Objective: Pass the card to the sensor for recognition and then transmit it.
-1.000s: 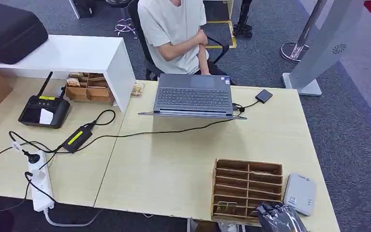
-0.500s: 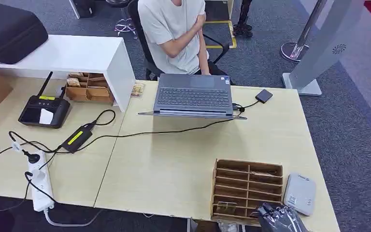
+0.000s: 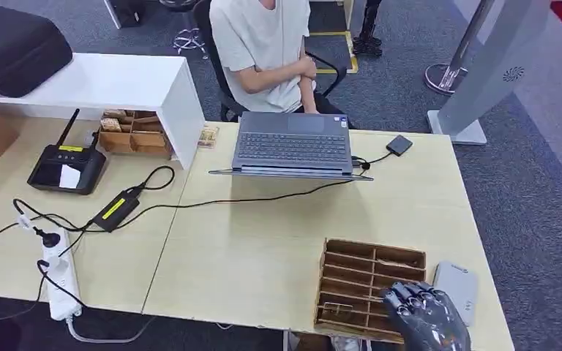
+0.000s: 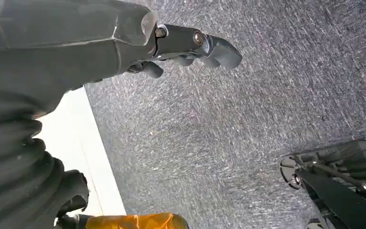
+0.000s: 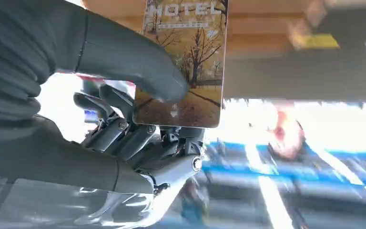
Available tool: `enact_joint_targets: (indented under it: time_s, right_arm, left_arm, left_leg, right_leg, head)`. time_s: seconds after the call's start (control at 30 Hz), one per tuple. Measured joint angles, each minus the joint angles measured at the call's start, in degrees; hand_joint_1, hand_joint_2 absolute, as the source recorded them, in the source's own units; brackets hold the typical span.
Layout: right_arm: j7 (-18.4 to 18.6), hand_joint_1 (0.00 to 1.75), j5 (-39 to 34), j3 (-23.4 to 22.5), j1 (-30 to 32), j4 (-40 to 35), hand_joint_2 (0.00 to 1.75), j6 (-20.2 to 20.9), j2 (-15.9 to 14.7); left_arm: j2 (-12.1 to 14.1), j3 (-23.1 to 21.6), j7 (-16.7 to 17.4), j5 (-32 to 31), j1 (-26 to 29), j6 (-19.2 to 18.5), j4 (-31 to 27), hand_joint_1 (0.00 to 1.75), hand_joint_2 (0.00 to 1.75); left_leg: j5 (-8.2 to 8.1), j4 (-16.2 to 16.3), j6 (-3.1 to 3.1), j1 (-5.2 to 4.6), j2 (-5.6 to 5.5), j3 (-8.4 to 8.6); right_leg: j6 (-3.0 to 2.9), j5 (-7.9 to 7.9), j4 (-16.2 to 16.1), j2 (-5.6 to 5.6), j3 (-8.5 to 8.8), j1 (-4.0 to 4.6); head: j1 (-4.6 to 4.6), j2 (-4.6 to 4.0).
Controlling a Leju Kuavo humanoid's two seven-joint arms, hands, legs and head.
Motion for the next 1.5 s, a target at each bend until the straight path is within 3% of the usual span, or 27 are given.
enact_joint_targets:
  time_s: [0.17,0.3,0.77,0.9,1.0,1.23,1.5]
  right_arm:
    - [-5.6,1.75,-2.8,-4.9,-7.2,0.4,1.75,-0.2,5.4]
    - [-7.1,1.75,-3.7,-6.6,-12.7,2.2,1.75,-0.2,8.6]
    - [-8.1,1.75,-3.8,-8.0,-15.6,4.4,1.75,-0.2,11.8]
    - [-9.6,1.75,-2.5,-8.7,-20.4,5.9,1.75,-0.2,14.6]
    - [-9.2,1.75,0.4,-8.8,-27.2,10.5,1.75,-0.2,17.6]
    - [-4.3,1.75,5.8,-8.3,-40.1,25.6,1.75,-0.3,22.5]
    - [4.2,1.75,9.4,-3.6,-56.3,52.6,1.75,-0.3,27.1]
  left_arm:
    - [0.0,0.0,-0.1,-1.3,-0.5,-0.5,0.0,0.00,1.75]
    - [0.0,0.0,-0.1,-1.8,-0.9,-0.8,0.0,0.00,1.75]
    - [0.0,0.0,-0.4,-2.2,-0.9,-0.9,0.0,0.00,1.75]
    - [0.1,0.0,-0.7,-3.9,-1.1,-1.4,0.0,0.00,1.75]
    - [0.0,-0.2,-1.0,-5.1,-1.7,-1.5,0.0,0.00,1.75]
    - [-0.1,-0.6,-1.8,-7.2,-2.2,-1.7,0.0,0.00,1.75]
    - [-0.9,-1.8,-1.8,-9.2,-3.3,-2.3,0.0,0.00,1.75]
  left_leg:
    - [0.08,0.0,0.00,0.00,0.05,0.03]
    - [0.18,0.0,0.01,-0.01,-0.04,0.03]
    - [0.19,0.0,-0.01,-0.01,-0.04,-0.06]
    - [0.23,0.0,-0.06,0.00,0.08,-0.02]
    - [0.36,0.0,-0.12,0.00,0.07,-0.02]
    - [0.52,0.0,-0.08,0.00,-0.09,-0.18]
    - [0.58,0.0,-0.07,0.00,-0.08,-0.24]
  right_leg:
    - [0.00,0.04,0.0,0.05,0.01,-0.01]
    - [0.02,0.09,0.0,-0.06,0.02,-0.01]
    - [0.02,0.09,0.0,-0.07,-0.01,-0.01]
    - [-0.01,0.17,0.1,0.10,-0.06,0.00]
    - [-0.08,0.26,0.1,0.12,-0.08,0.00]
    - [-0.06,0.34,0.2,-0.08,-0.11,0.00]
    - [-0.09,0.46,0.2,-0.09,-0.29,0.00]
  head:
    - [0.02,0.00]
    - [0.02,0.00]
    - [0.02,0.00]
    - [0.00,0.00]
    - [0.02,0.00]
    - [0.04,0.00]
    - [0.00,0.00]
